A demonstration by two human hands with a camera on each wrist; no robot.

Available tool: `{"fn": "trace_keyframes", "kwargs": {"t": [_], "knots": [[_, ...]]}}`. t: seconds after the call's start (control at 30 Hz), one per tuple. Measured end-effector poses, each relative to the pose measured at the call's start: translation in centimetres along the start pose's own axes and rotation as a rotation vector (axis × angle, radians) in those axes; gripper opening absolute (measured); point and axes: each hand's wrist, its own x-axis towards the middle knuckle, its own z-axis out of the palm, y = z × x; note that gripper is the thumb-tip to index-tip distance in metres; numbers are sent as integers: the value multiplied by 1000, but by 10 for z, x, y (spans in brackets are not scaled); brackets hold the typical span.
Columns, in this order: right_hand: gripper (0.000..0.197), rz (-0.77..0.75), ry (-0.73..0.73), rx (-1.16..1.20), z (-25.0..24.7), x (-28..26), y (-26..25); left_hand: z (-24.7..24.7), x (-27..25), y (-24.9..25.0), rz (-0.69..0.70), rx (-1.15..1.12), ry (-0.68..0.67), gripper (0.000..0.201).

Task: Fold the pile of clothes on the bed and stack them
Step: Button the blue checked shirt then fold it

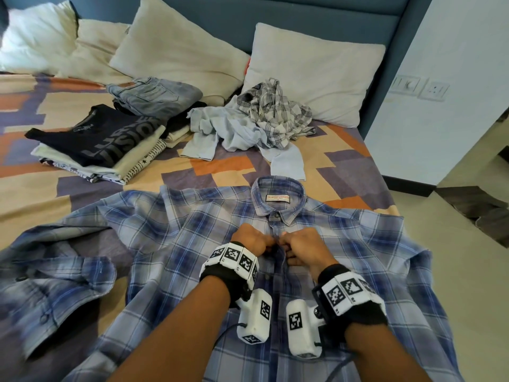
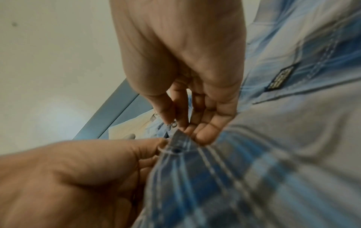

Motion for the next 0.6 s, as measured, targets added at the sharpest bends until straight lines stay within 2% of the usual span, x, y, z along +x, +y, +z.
{"fn": "trace_keyframes", "kwargs": {"t": [0.17,0.3,0.4,0.53,0.6], "knots": [[11,74,-79,114,-9,2,1,-1,2,-2,-5,-46,18,21],[11,66,-24,12,-2,11,9,1,2,-2,-26,-74,-12,39],[19,63,-6,-8,2,16,11,3,-2,1,-81,-34,41,52],[19,33,-12,-27,3,14,15,4,-4,9,-118,62,50,46],[20,41,-35,-13,3,14,15,6,-4,10,-103,91,48,34]]}}
